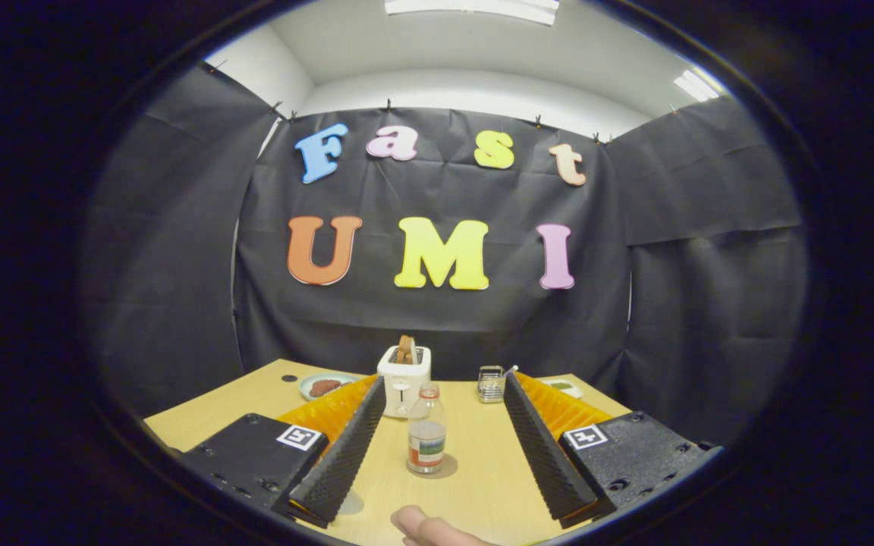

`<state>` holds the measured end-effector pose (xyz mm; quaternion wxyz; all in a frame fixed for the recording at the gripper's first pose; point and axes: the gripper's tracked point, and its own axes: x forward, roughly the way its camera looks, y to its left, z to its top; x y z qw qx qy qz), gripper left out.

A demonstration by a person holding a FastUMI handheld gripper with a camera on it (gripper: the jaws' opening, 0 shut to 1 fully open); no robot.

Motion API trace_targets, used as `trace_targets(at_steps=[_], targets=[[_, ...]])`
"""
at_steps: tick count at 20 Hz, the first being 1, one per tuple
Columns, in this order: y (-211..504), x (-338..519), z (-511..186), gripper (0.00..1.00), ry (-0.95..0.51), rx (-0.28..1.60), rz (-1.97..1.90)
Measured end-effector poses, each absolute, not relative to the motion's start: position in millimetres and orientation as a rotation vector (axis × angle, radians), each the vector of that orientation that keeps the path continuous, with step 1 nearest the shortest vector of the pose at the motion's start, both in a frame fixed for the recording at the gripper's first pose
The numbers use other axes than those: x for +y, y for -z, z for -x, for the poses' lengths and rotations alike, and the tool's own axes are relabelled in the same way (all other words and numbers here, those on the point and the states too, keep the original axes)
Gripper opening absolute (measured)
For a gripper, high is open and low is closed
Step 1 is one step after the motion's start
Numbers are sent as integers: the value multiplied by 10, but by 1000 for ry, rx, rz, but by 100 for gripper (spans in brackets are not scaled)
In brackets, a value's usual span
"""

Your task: Take the bottle from table, then pour the juice into the cup, finally place the bottle on the coaster

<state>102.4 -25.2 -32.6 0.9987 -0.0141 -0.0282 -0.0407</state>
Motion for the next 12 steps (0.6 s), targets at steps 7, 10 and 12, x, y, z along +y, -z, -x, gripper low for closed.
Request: trace_targets(at_steps=[7,10,12], targets=[[-220,-155,-162,100,140,-58,79],[-216,-71,128,100,128,-45,61],[-164,-104,251,100,135,-27,30]])
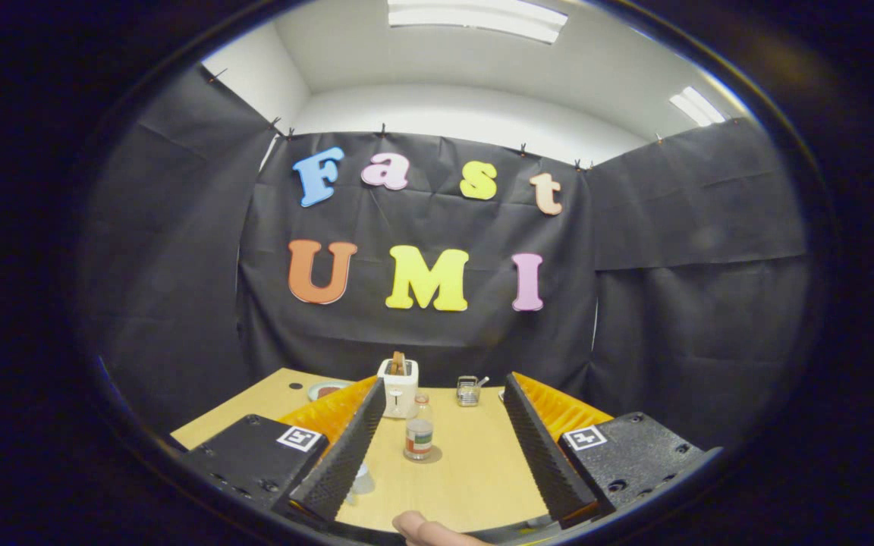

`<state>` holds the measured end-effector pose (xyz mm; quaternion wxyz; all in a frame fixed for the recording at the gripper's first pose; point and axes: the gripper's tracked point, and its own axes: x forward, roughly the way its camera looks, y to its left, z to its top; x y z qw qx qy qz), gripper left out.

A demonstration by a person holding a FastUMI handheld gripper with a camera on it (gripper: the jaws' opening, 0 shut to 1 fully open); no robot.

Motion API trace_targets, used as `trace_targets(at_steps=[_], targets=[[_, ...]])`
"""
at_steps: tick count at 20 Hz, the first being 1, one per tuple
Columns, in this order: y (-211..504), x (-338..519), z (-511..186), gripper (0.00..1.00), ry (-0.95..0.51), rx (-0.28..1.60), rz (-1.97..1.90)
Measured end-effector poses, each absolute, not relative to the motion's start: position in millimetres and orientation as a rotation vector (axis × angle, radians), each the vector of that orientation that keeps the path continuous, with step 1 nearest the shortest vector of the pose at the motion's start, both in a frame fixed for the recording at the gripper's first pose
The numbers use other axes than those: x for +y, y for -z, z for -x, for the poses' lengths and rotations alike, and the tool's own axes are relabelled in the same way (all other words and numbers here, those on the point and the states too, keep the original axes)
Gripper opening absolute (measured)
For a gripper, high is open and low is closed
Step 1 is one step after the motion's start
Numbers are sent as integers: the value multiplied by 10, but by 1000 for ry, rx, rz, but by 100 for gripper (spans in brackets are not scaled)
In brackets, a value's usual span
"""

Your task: Take the bottle from table, then pour the juice into the cup, finally place the bottle on the coaster

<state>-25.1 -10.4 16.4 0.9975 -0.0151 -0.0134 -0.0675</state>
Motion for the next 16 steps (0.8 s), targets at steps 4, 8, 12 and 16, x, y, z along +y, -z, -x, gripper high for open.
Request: trace_targets(at_steps=[4,8,12,16], targets=[[-204,-225,356,100,147,-20,19],[-272,-334,464,100,174,-32,-3],[-312,-345,502,100,169,-35,13],[-327,-262,516,100,150,-46,13]])
